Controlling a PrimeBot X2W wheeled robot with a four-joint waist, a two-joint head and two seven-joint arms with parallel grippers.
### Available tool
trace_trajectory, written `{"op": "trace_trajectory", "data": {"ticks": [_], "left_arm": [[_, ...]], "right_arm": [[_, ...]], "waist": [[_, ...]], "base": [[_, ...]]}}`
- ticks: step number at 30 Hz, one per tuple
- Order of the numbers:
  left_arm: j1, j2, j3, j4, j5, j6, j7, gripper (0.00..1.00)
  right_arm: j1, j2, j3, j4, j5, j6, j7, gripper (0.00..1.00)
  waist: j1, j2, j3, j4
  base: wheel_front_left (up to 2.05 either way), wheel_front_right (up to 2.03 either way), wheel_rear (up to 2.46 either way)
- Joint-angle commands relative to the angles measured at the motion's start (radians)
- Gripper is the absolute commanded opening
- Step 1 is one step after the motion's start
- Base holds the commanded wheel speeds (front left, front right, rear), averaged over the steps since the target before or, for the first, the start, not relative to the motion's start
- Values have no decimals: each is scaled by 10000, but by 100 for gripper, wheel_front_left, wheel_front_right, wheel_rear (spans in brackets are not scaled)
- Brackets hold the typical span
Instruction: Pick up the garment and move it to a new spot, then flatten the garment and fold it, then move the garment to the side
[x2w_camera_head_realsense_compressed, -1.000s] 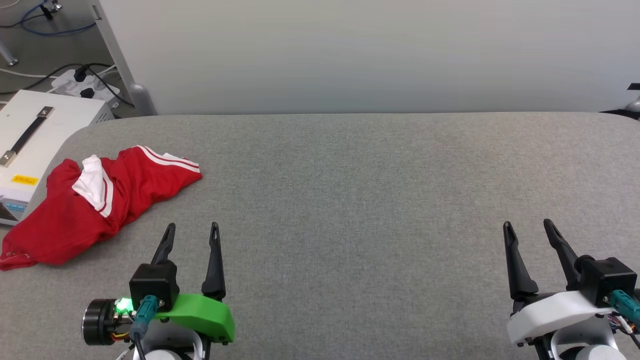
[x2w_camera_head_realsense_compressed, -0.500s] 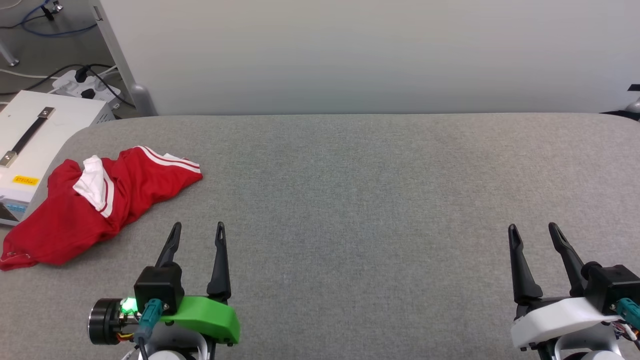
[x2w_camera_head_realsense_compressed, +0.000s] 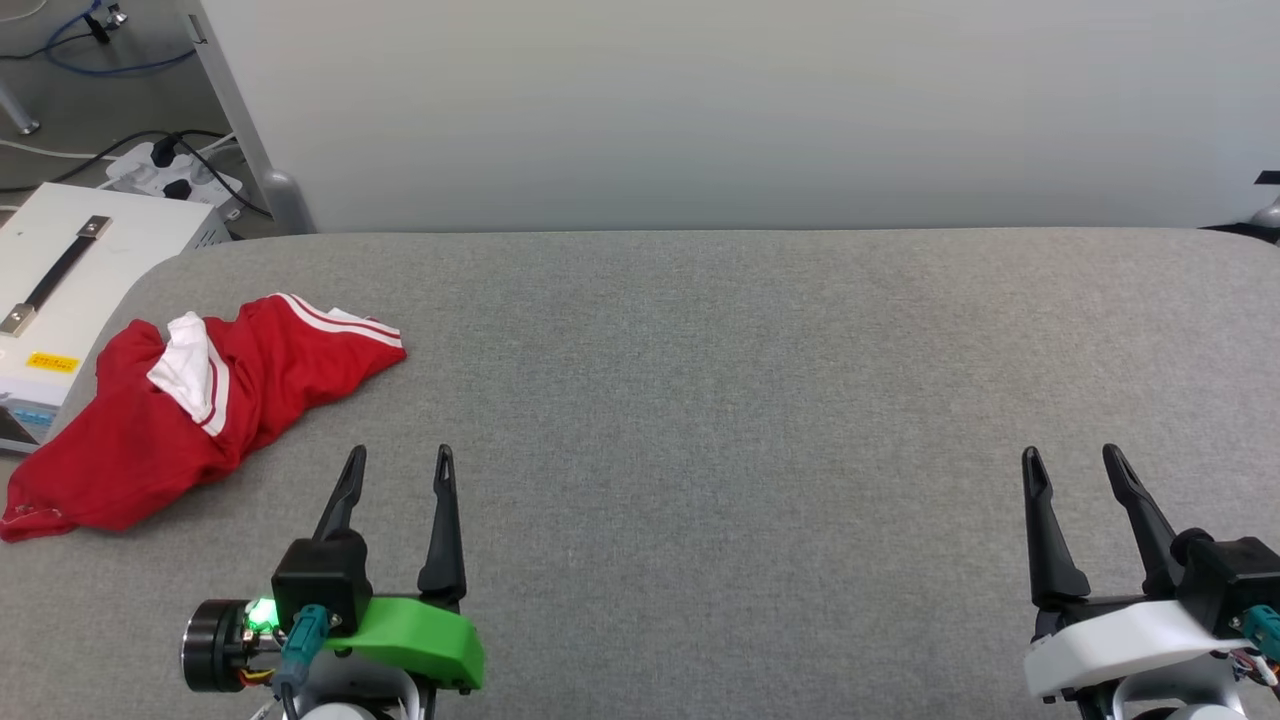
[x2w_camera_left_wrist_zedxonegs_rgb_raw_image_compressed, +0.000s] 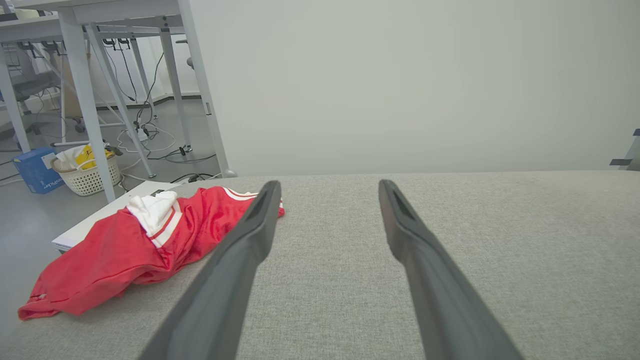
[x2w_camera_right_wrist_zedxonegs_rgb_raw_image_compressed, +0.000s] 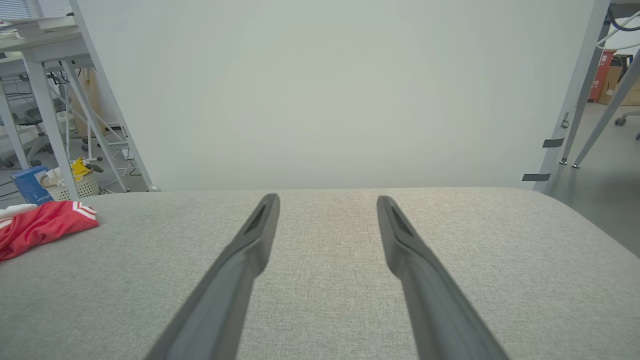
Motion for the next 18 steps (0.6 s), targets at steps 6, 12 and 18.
{"op": "trace_trajectory", "data": {"ticks": [6, 12, 18], "left_arm": [[146, -37, -32, 98, -134, 112, -212, 100], [175, -40, -39, 179, -155, 121, -331, 100], [216, -42, -87, 241, -212, 145, -455, 100]], "right_arm": [[251, -11, -37, -77, 169, -6, -209, 100], [314, -11, -12, -146, 167, -7, -327, 100], [390, -12, 1, -194, 194, -7, -450, 100]], "waist": [[-1, 0, -37, 8], [-1, 0, -46, 18], [-1, 0, -36, 25]], "base": [[0, 0, 0], [0, 0, 0], [0, 0, 0]]}}
